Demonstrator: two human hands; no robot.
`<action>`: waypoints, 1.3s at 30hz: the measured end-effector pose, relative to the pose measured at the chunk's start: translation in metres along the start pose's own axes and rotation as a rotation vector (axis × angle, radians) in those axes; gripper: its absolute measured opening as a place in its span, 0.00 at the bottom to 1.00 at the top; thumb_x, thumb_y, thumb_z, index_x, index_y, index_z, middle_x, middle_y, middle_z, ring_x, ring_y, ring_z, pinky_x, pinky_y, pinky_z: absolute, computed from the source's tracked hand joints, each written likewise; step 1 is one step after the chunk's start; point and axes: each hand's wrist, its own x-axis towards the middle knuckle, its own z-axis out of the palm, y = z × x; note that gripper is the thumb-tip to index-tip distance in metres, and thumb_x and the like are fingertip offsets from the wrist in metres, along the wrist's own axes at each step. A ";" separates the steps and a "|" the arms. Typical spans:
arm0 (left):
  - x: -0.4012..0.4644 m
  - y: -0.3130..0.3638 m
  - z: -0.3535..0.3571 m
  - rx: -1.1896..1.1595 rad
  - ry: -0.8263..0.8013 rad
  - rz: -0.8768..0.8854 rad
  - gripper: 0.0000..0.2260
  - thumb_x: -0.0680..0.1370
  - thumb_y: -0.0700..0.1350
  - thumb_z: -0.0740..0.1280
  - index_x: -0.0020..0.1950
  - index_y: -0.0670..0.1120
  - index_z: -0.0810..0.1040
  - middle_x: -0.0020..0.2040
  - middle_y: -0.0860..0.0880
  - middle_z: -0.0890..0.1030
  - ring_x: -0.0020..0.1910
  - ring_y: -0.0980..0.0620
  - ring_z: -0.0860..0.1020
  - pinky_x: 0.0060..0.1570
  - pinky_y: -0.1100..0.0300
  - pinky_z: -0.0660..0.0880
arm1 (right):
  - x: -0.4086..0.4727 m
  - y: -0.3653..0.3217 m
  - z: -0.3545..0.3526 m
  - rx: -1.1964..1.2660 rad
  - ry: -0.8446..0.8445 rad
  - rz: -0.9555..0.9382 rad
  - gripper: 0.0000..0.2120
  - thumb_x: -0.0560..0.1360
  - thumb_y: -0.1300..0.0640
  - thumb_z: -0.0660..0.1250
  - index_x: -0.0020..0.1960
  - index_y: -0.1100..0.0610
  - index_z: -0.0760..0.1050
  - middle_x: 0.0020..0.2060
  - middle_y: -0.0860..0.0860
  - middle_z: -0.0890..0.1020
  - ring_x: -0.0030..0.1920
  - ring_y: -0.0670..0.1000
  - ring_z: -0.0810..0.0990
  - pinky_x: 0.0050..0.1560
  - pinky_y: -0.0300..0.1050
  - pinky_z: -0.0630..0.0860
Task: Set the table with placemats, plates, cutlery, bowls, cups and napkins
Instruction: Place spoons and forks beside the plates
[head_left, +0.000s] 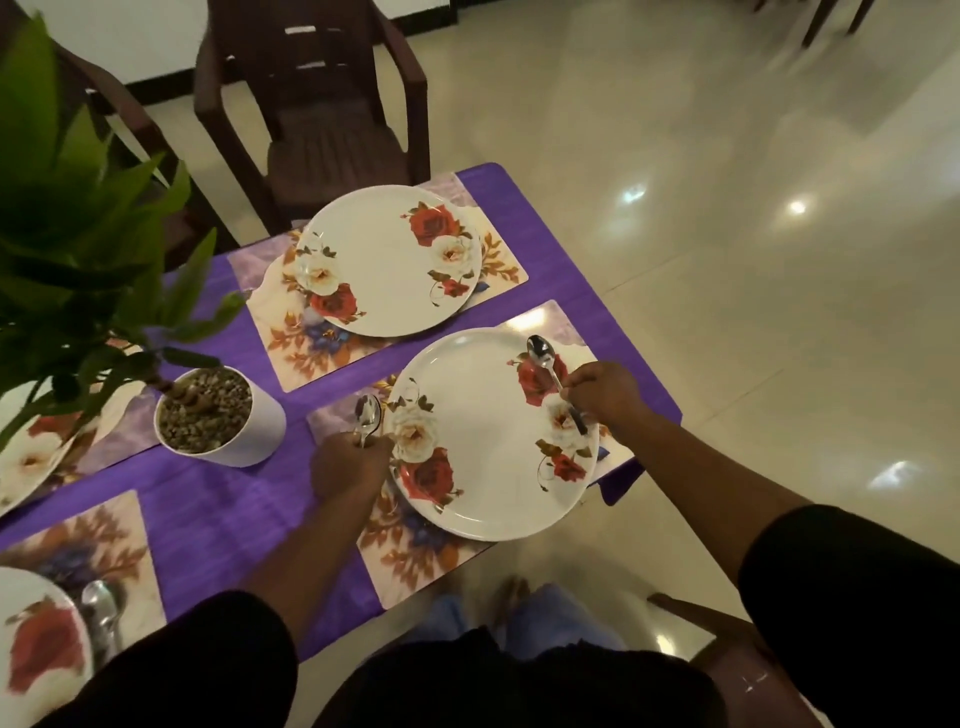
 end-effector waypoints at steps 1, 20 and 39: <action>0.001 -0.001 -0.001 0.013 0.001 -0.003 0.16 0.70 0.57 0.79 0.47 0.45 0.86 0.46 0.44 0.86 0.47 0.39 0.84 0.43 0.55 0.76 | 0.003 -0.001 0.000 -0.010 0.003 -0.002 0.06 0.72 0.63 0.75 0.43 0.53 0.86 0.42 0.46 0.85 0.43 0.48 0.83 0.51 0.52 0.85; -0.013 0.015 0.007 -0.120 0.040 -0.124 0.10 0.72 0.46 0.78 0.49 0.42 0.86 0.47 0.40 0.86 0.48 0.39 0.84 0.53 0.43 0.82 | 0.060 0.018 -0.041 0.036 -0.152 0.101 0.03 0.76 0.63 0.73 0.44 0.57 0.84 0.43 0.57 0.87 0.42 0.57 0.87 0.44 0.57 0.86; -0.079 0.079 0.024 -0.386 0.153 -0.153 0.18 0.79 0.52 0.59 0.38 0.49 0.85 0.40 0.48 0.87 0.44 0.44 0.84 0.50 0.50 0.78 | 0.074 -0.004 -0.062 -0.298 -0.029 -0.418 0.04 0.76 0.53 0.69 0.42 0.50 0.81 0.38 0.43 0.81 0.39 0.47 0.78 0.40 0.39 0.69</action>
